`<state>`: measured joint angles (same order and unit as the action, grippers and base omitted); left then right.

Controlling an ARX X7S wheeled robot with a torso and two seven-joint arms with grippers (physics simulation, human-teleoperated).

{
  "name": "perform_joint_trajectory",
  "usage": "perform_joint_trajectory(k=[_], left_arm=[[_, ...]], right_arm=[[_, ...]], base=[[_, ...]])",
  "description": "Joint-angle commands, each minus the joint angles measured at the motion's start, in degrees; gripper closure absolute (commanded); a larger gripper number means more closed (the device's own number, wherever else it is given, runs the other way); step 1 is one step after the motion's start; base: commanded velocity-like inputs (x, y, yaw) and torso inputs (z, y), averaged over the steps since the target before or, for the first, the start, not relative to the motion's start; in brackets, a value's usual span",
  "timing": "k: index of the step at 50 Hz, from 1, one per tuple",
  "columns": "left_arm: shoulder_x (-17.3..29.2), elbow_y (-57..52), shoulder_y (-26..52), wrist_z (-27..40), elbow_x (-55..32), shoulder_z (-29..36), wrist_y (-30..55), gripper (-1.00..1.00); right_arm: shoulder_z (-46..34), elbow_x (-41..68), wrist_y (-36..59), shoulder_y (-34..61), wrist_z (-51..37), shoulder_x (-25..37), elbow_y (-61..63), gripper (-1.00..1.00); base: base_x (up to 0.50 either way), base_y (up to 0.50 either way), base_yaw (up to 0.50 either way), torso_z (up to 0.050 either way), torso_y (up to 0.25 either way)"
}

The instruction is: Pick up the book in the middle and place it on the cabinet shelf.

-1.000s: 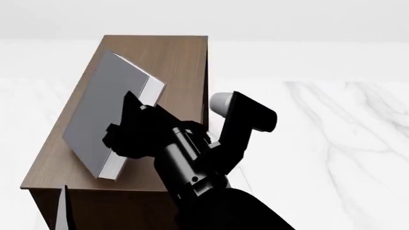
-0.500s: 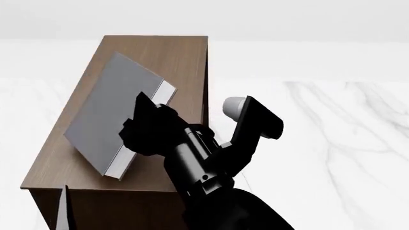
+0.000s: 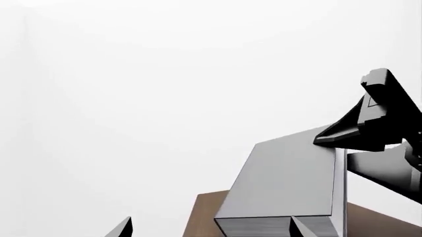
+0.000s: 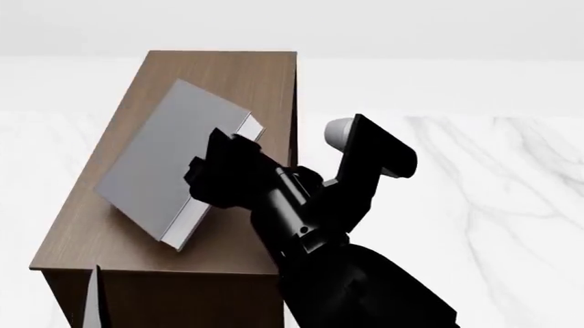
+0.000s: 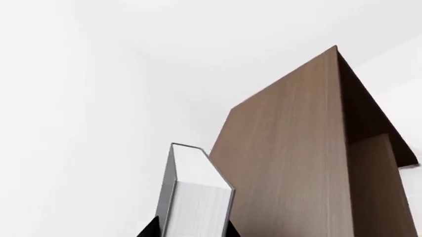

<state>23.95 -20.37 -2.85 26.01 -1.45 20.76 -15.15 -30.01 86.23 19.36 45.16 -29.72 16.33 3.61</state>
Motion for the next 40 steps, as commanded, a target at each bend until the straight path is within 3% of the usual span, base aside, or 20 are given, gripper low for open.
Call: perform_joint_trajectory(k=[1,37,38,40], left_arm=[[-1.1,0.1,0.1,-1.2,0.5,-1.4,0.2,-1.00],[-0.8,0.4,0.0,-0.9,0.5,-0.8,-0.1,-1.00],[-0.8,0.4,0.0,-0.9,0.5,-0.8,-0.1,-1.00],[-0.8,0.4,0.0,-0.8,0.5,-0.8,-0.1,-1.00]], right_arm=[[-4.8,-5.7,9.1,2.1,-4.0,3.1,-3.4,1.00],[-17.4,-15.9,18.4,3.1,-2.6,8.7,-4.4,1.00],[-17.5,-16.1,18.4,3.1,-2.5,8.7,-4.4,-1.00],[-17.8,-16.5,18.4,3.2,-2.3,8.8,-4.4,-1.00]], base=[[0.00,0.00,0.00,0.000,0.000],[0.00,0.00,0.00,-0.001,0.000],[0.00,0.00,0.00,0.000,0.000],[0.00,0.00,0.00,-0.005,0.000]])
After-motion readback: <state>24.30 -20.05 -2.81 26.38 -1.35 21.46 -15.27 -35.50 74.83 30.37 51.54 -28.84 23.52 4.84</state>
